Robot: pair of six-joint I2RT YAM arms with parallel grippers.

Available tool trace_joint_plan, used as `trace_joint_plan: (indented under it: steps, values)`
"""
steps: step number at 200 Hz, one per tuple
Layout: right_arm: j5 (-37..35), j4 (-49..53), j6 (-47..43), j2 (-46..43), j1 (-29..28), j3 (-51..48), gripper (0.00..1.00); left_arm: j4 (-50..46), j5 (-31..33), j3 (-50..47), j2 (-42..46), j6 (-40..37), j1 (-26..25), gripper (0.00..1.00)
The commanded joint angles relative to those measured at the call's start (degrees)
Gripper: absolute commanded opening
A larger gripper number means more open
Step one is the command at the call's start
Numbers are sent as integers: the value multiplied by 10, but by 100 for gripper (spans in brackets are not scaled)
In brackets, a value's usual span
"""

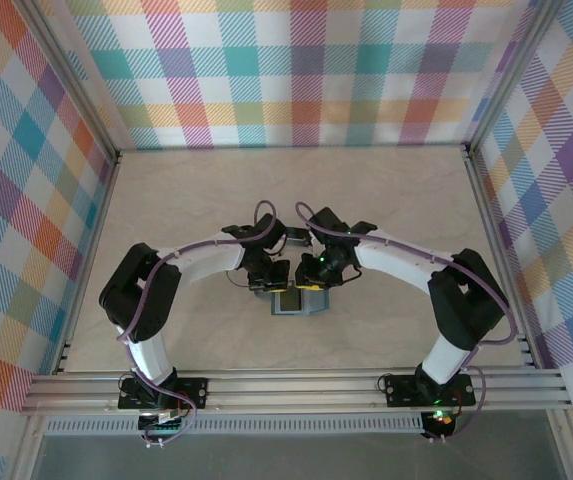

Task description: Take the credit cards out of the card holder

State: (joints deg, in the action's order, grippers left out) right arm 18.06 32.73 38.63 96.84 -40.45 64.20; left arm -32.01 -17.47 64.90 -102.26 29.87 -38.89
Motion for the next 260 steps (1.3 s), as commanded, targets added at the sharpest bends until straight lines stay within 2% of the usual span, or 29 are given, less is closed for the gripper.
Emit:
trace_joint_plan:
  steps: [1,49,127,171,220,260]
  values:
    - [37,-46,24,23,4,-8,25,13,-12,-16,-9,18,-7,0]
    - [34,-50,16,61,4,3,27,21,11,-37,-7,29,-7,0]
    - [26,-64,14,96,4,6,28,25,12,-47,-2,30,-7,0]
    - [13,-66,15,98,4,-3,27,26,10,-48,-2,30,-8,0]
    - [-45,-17,5,95,4,1,28,20,16,-47,1,28,-8,0]
    - [-45,-5,2,78,4,10,28,17,18,-46,0,26,-8,0]
